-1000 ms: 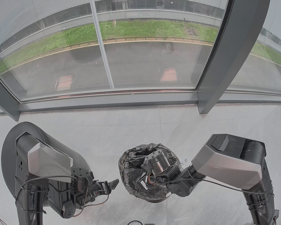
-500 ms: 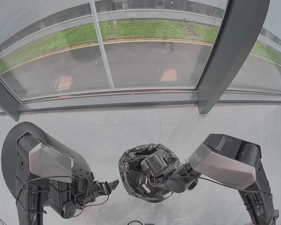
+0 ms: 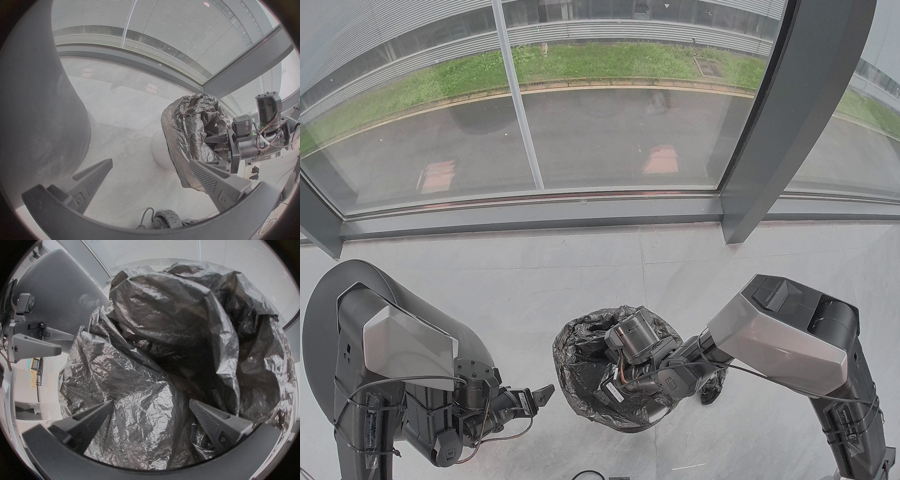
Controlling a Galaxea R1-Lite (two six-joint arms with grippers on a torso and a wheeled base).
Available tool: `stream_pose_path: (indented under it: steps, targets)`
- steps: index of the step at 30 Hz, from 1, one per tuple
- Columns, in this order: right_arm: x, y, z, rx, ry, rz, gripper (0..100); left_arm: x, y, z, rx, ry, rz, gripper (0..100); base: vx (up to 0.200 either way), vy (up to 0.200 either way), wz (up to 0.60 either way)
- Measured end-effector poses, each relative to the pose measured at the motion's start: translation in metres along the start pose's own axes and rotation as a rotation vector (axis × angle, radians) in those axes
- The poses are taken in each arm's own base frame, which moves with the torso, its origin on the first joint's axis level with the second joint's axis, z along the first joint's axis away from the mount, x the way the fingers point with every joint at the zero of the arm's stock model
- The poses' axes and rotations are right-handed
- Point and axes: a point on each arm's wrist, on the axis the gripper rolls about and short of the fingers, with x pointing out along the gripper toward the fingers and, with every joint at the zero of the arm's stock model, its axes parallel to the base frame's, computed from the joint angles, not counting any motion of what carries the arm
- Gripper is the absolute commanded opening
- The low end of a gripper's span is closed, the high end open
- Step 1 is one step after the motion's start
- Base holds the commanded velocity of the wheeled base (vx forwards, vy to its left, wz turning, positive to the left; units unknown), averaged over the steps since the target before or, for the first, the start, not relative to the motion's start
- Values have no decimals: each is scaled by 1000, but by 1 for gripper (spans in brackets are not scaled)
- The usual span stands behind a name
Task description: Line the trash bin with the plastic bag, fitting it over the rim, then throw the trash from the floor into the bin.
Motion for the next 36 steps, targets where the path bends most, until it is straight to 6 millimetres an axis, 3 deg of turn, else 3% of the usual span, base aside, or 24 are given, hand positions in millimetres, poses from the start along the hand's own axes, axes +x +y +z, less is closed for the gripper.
stream_pose_path:
  steps: [6, 16, 25, 36]
  targets:
    - [-23, 0, 2, 0, -11, 3, 100, -1, 0, 0, 0, 0, 0, 100, 0, 0, 0]
    - [-112, 4, -1, 7, -62, 12, 100, -17, -10, 13, 6, -46, -33, 100, 0, 0, 0]
    - [-181, -13, -6, 84, -157, -18, 100, -68, -30, 47, 50, -213, -113, 100, 0, 0, 0]
    - [-239, -36, -26, 164, -299, -147, 100, -150, -32, 74, 219, -486, -26, 100, 0, 0, 0]
